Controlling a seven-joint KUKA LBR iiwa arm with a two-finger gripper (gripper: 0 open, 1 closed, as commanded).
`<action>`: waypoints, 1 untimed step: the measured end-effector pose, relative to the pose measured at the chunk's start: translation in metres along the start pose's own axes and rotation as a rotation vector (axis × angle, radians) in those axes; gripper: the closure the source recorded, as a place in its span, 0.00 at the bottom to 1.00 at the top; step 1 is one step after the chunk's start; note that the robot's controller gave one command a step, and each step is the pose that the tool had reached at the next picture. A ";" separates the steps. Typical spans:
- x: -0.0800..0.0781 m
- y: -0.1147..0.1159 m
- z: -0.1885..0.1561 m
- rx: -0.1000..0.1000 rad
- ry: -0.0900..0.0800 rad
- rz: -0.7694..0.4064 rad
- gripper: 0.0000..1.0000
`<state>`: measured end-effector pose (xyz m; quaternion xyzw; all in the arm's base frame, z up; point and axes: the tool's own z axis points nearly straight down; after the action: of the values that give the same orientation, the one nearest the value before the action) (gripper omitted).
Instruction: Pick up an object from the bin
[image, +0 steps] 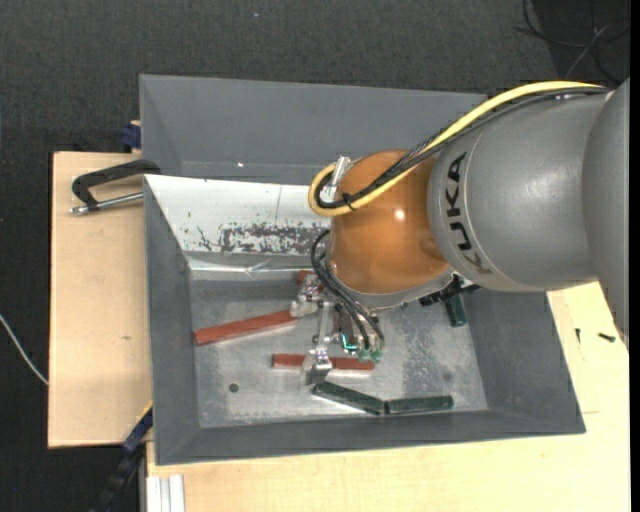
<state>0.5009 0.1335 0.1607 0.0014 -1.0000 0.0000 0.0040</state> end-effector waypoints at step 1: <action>-0.001 -0.001 -0.004 -0.001 -0.007 0.002 0.00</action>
Offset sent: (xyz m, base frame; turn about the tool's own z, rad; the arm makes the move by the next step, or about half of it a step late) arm 0.0402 -0.0277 -0.0907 0.0707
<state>0.5023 0.1327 0.1650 0.0004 -1.0000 -0.0006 0.0004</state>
